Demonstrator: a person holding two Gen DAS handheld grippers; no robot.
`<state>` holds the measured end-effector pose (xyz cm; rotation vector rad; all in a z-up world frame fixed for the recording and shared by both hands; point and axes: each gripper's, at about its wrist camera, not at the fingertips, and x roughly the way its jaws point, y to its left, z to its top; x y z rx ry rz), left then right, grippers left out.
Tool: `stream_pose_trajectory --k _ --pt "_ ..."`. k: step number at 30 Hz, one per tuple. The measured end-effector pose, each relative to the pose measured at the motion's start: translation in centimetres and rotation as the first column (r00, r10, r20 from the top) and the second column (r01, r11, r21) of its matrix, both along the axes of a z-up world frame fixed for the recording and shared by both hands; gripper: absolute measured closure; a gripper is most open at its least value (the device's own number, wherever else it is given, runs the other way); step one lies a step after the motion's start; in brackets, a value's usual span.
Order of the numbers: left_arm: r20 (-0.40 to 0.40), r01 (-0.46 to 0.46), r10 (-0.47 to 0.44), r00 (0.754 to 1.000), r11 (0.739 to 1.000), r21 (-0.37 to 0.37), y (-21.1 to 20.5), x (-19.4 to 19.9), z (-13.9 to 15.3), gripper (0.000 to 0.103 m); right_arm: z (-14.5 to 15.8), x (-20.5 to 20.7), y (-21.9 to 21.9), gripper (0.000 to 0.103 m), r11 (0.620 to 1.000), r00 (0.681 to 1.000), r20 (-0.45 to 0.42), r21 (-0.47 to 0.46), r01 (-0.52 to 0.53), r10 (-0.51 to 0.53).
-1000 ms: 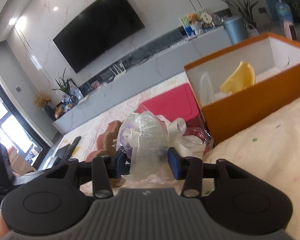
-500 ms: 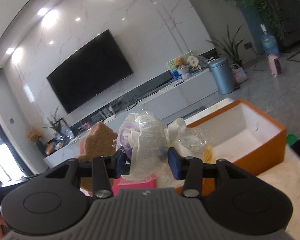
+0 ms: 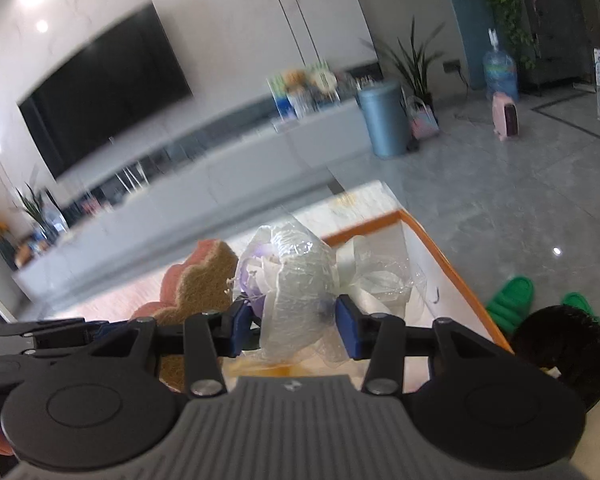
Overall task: Organize soft objects
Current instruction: 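Carry sponge and flower into the box and open both grippers, then move both tools back toward the remaining items on the bed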
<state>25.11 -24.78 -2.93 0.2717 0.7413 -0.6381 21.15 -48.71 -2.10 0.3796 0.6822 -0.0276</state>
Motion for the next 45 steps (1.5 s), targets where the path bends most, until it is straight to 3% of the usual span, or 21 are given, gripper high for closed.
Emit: stream_pose_trajectory --k 3,9,13,16,18,22,25,27,38,45 --pt "0.046 0.104 -0.111 0.993 0.985 0.136 -1.6 0.5 -2.1 0.068 -1.7 2.4 -0.7 0.058 1.000 0.997 -0.074 -0.022 -0.007 0.006" --pt "0.081 0.228 -0.267 0.960 0.917 0.327 -4.0 2.2 -5.9 0.068 -4.4 6.4 -1.4 0.057 0.999 0.980 -0.201 -0.032 -0.005 -0.002" --pt "0.067 0.283 -0.335 0.940 0.874 0.396 -4.7 2.4 -8.1 0.067 -5.6 8.0 -1.2 0.057 0.998 0.970 -0.241 -0.059 -0.012 -0.002" --pt "0.061 0.289 -0.347 0.936 0.856 0.427 -5.2 2.5 -9.4 0.061 -6.3 8.9 -0.9 0.056 0.997 0.962 -0.274 -0.070 -0.034 0.014" --pt "0.056 0.276 -0.331 0.942 0.858 0.433 -5.4 2.6 -9.8 0.060 -6.6 9.7 -0.7 0.055 0.995 0.955 -0.298 -0.091 -0.046 0.017" --pt "0.055 0.271 -0.324 0.944 0.862 0.427 -5.1 2.4 -9.6 0.044 -7.1 10.8 0.1 0.052 0.986 0.942 -0.335 -0.157 -0.059 0.003" --pt "0.062 0.277 -0.331 0.942 0.866 0.417 -4.4 1.8 -8.8 0.034 -7.1 10.9 -0.1 0.039 0.989 0.942 -0.335 -0.136 -0.065 0.015" --pt "0.067 0.283 -0.338 0.939 0.867 0.410 -3.9 1.3 -8.1 0.034 -6.8 10.8 -0.2 0.029 0.991 0.947 -0.322 -0.124 -0.053 0.010" --pt "0.178 0.223 -0.281 0.943 0.931 0.288 -0.4 -2.4 -1.9 0.032 -2.0 7.1 1.2 0.029 0.990 0.971 -0.239 -0.135 -0.037 0.004" --pt "0.217 0.104 -0.125 0.968 0.989 0.108 4.5 -7.1 1.7 0.032 1.3 1.9 4.7 0.025 0.998 0.995 -0.091 -0.041 -0.054 0.050"
